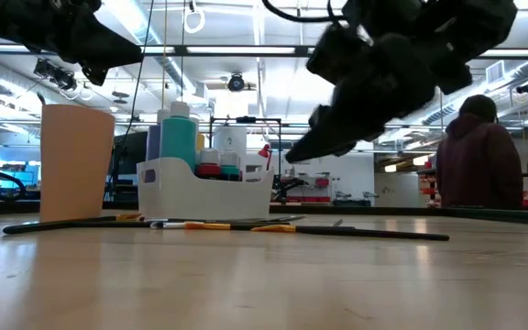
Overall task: Pick & Place Paint Supplies
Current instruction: Put the black gold paintbrush into the orange cup
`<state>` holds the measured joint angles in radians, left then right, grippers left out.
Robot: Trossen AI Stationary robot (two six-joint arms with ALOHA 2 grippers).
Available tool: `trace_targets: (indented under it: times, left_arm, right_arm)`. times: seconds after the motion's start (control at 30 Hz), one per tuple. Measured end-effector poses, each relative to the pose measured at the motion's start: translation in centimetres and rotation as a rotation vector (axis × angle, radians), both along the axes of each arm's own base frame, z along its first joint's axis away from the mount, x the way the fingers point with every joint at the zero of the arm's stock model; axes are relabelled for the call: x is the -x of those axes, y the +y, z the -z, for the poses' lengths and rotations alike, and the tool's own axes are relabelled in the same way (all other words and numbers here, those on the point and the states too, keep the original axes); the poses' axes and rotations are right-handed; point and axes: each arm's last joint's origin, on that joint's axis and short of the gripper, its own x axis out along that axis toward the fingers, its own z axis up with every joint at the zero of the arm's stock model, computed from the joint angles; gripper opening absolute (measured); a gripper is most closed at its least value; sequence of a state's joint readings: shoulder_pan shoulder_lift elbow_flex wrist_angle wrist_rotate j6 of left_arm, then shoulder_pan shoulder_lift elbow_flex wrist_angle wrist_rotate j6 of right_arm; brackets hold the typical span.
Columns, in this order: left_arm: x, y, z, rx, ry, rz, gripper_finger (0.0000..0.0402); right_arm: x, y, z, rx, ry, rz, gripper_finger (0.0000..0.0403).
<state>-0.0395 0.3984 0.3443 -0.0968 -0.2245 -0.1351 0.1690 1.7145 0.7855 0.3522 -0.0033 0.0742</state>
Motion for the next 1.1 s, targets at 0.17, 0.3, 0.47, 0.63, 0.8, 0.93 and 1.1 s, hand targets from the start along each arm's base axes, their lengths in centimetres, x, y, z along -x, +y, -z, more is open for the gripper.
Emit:
trace_targets:
  times: [0.17,0.3,0.47,0.63,0.8,0.93,1.1]
  left_arm:
    - [0.0,0.0,0.0,0.036,-0.012,-0.006,0.0077]
    - [0.0,0.0,0.0,0.064,-0.008,-0.006,0.0077]
    - [-0.2,-0.1,0.4,0.108,0.018,0.007,0.0077]
    - [-0.4,-0.1,0.4,0.111,0.024,0.008,0.0077]
    - [-0.4,-0.1,0.4,0.110,0.020,0.002,0.0077]
    - [-0.5,-0.1,0.4,0.108,0.018,0.002,0.0077]
    - [-0.5,-0.1,0.3,0.107,0.015,0.002,0.0077]
  right_arm:
    - [-0.6,1.5,0.0,-0.049,0.045,0.058,0.0131]
    - [-1.0,3.0,1.3,-0.064,0.087,0.063,0.0143]
    - [-0.8,3.6,3.5,0.081,0.142,0.182,0.0166]
    - [-0.8,3.6,4.0,0.038,0.151,0.228,0.0168]
    - [-0.7,3.6,4.7,0.049,0.182,0.232,0.0153]
    - [-0.8,3.5,5.0,0.091,0.167,0.255,0.0140]
    - [-0.9,3.4,5.0,0.115,0.150,0.259,0.0131]
